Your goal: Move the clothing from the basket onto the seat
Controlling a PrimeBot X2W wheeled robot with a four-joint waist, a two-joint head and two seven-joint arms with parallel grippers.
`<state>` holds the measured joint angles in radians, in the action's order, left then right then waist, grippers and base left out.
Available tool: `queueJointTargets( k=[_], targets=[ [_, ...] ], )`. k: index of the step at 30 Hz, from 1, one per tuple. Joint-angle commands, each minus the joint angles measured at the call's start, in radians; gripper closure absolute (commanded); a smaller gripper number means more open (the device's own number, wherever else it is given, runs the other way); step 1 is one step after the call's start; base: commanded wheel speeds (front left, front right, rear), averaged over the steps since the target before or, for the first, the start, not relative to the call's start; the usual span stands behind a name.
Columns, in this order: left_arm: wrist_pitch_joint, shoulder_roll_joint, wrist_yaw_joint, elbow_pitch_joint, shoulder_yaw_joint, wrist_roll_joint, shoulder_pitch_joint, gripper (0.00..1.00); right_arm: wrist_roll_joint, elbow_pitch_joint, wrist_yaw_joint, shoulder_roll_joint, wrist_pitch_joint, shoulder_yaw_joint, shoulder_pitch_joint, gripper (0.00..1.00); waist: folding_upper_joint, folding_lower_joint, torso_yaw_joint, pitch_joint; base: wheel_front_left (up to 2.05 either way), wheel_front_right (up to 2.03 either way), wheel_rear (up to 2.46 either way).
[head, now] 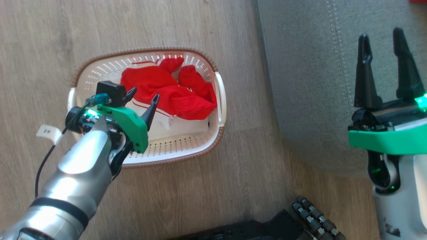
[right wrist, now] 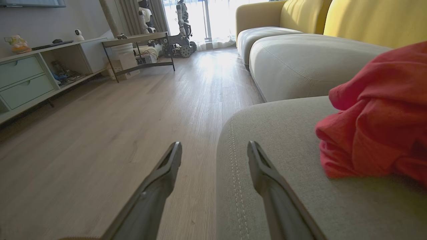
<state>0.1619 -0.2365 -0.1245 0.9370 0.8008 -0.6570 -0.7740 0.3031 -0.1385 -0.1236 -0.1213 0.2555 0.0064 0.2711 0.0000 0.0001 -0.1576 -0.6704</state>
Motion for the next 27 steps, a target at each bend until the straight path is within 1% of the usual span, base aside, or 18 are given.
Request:
queueJointTargets(
  k=[1,7,11,17,22,27],
  targets=[
    [-0.005,-0.015,-0.006,-0.006,0.004,-0.021,-0.026,0.0,-0.008,-0.041,-0.007,0.007,0.006,0.02,0.014,0.0,0.0,-0.0001,-0.011,-0.026,0.0,0.0,0.0],
    [-0.041,-0.034,-0.006,0.033,0.082,-0.09,-0.087,0.0,-0.011,-0.05,-0.007,0.018,0.006,0.028,0.034,0.0,0.0,-0.0001,-0.028,-0.08,0.0,0.0,0.0],
    [-0.064,-0.057,-0.006,0.056,0.121,-0.134,-0.129,0.0,-0.014,-0.061,-0.007,0.025,0.006,0.029,0.045,0.0,0.0,-0.0001,-0.036,-0.123,0.0,0.0,0.0],
    [-0.103,-0.077,-0.006,0.105,0.151,-0.199,-0.189,0.0,-0.021,-0.073,-0.007,0.034,0.006,0.03,0.055,0.0,0.0,-0.0001,-0.039,-0.18,0.0,0.0,0.0],
    [-0.133,-0.078,-0.006,0.131,0.165,-0.235,-0.221,0.0,-0.024,-0.08,-0.007,0.039,0.006,0.034,0.064,0.0,0.0,-0.0001,-0.041,-0.211,0.0,0.0,0.0],
    [-0.183,-0.083,-0.006,0.141,0.202,-0.279,-0.261,0.0,-0.03,-0.086,-0.007,0.044,0.006,0.041,0.075,0.0,0.0,-0.0001,-0.047,-0.253,0.0,0.0,0.0]
  ],
)
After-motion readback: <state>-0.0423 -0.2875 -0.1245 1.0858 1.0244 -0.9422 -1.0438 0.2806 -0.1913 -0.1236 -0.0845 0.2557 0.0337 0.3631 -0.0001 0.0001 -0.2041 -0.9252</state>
